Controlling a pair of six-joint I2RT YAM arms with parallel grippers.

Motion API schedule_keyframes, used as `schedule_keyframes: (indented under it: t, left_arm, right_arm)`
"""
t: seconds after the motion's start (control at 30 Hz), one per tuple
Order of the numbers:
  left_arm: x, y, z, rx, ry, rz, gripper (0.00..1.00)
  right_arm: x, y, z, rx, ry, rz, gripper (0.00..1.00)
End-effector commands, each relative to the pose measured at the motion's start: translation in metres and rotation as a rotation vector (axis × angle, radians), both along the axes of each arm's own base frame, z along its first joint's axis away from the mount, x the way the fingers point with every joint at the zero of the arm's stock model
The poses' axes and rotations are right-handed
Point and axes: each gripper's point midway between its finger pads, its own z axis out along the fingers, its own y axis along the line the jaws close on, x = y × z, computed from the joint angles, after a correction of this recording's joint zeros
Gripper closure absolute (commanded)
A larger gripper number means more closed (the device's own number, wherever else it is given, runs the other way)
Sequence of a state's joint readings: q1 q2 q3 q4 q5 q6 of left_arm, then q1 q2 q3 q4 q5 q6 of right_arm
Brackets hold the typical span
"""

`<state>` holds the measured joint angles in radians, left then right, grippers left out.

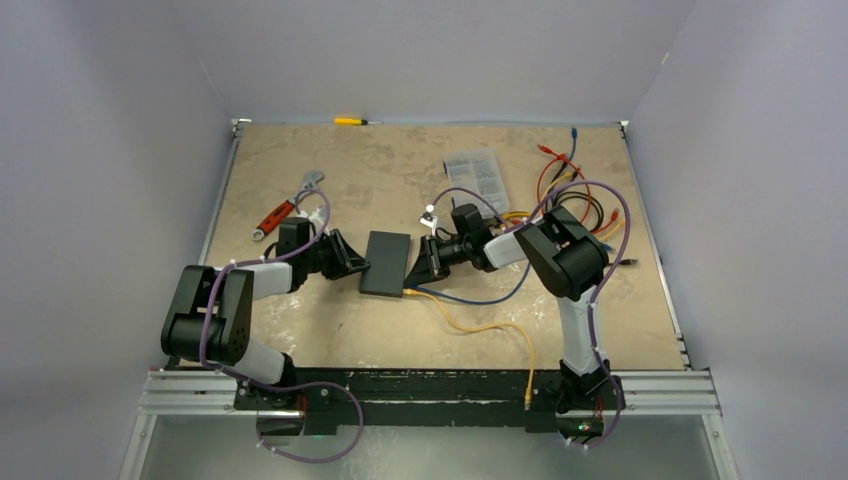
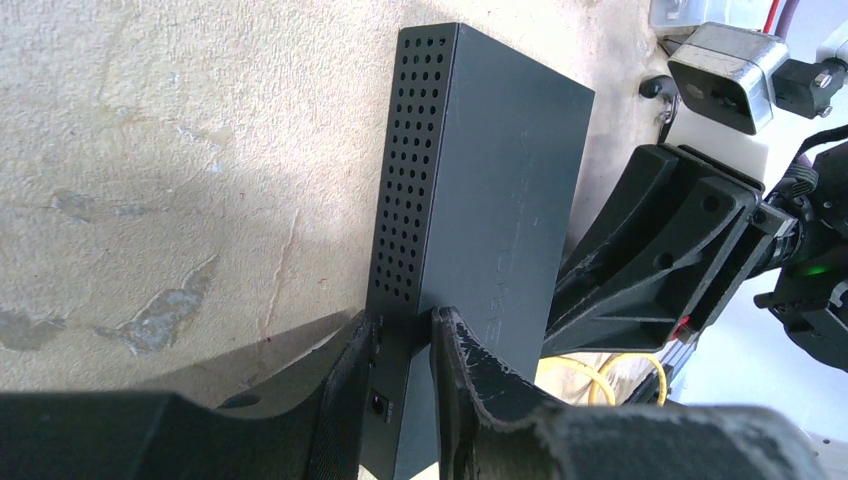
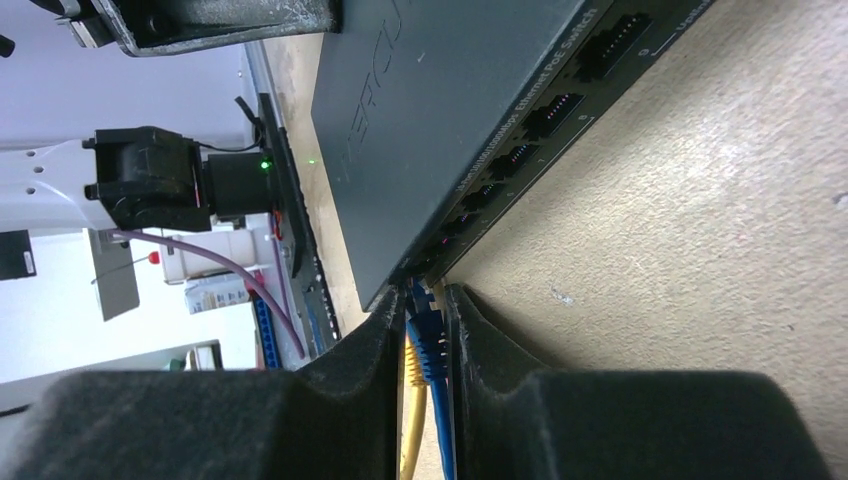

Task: Pull the plug from the switch port
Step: Pull the connector from the switch port.

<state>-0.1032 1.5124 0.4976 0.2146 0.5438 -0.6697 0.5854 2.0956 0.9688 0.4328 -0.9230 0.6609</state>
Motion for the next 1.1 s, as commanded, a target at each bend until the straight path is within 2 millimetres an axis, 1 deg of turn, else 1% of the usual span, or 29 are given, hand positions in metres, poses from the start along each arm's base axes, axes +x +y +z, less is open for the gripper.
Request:
schedule_keyframes:
  t: [0.0, 0.3, 0.57, 0.8, 1.07]
  left_arm:
    - [-0.042, 0.017, -0.045, 0.118, 0.186, 0.001, 0.74]
    - [-0.043, 0.019, -0.049, 0.129, 0.197, 0.007, 0.77]
    - [-0.043, 0.023, -0.049, 0.150, 0.201, 0.025, 0.80]
    - [-0.043, 0.025, -0.049, 0.161, 0.205, 0.036, 0.82]
    - [-0.046, 0.025, -0.053, 0.164, 0.217, 0.034, 0.84]
  right_arm:
    - [-0.001, -0.014, -0.049, -0.155, 0.011, -0.060, 0.83]
    - [-0.003, -0.017, -0.052, -0.165, 0.009, -0.054, 1.00]
    - [-0.006, -0.022, -0.053, -0.199, 0.006, -0.045, 1.00]
    - [0.001, -0.032, -0.050, -0.275, -0.054, -0.064, 1.00]
    - [0.002, -0.035, -0.049, -0.298, -0.070, -0.063, 1.00]
